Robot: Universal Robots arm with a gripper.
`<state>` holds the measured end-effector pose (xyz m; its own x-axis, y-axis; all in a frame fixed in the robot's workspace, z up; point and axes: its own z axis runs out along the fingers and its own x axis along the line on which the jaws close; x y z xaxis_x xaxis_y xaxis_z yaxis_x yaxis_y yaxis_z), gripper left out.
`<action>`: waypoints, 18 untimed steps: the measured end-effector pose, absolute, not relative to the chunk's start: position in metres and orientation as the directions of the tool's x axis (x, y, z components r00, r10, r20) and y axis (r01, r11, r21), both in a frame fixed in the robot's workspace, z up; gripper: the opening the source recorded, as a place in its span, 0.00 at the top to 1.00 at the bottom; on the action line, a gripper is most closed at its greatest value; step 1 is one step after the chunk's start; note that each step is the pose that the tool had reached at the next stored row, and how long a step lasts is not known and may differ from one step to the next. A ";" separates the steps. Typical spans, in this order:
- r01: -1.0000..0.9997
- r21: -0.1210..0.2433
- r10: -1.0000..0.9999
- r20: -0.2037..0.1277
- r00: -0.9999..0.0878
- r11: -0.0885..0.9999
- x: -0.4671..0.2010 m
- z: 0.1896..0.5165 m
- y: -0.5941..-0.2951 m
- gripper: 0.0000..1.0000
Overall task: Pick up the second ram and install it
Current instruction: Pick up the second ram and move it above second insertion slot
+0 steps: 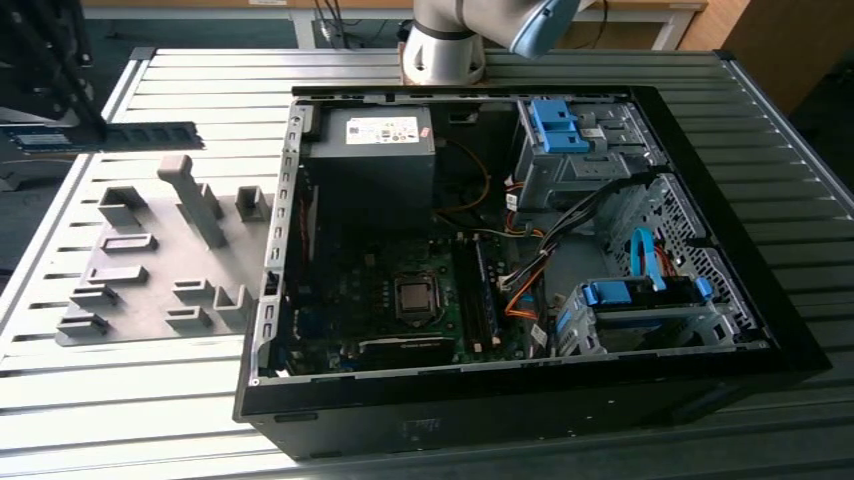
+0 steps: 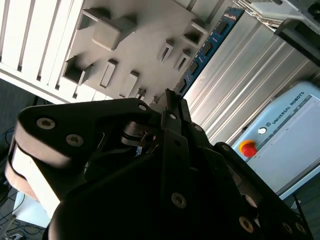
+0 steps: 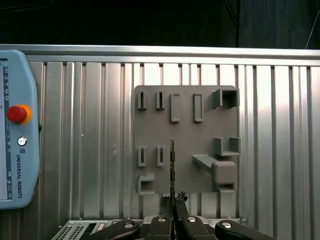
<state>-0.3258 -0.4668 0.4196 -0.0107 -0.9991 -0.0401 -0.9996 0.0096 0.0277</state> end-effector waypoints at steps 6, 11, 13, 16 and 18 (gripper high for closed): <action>-1.000 0.028 -0.999 -0.040 -0.011 0.010 -0.306 0.420 -0.467 0.86; -1.000 0.028 -0.999 -0.040 -0.011 0.010 -0.289 0.420 -0.467 0.86; -1.000 0.028 -0.999 -0.040 -0.011 0.010 -0.282 0.420 -0.467 0.86; -1.000 0.028 -0.999 -0.040 -0.011 0.010 -0.271 0.420 -0.467 0.86; -1.000 0.028 -0.999 -0.040 -0.011 0.010 -0.265 0.420 -0.467 0.86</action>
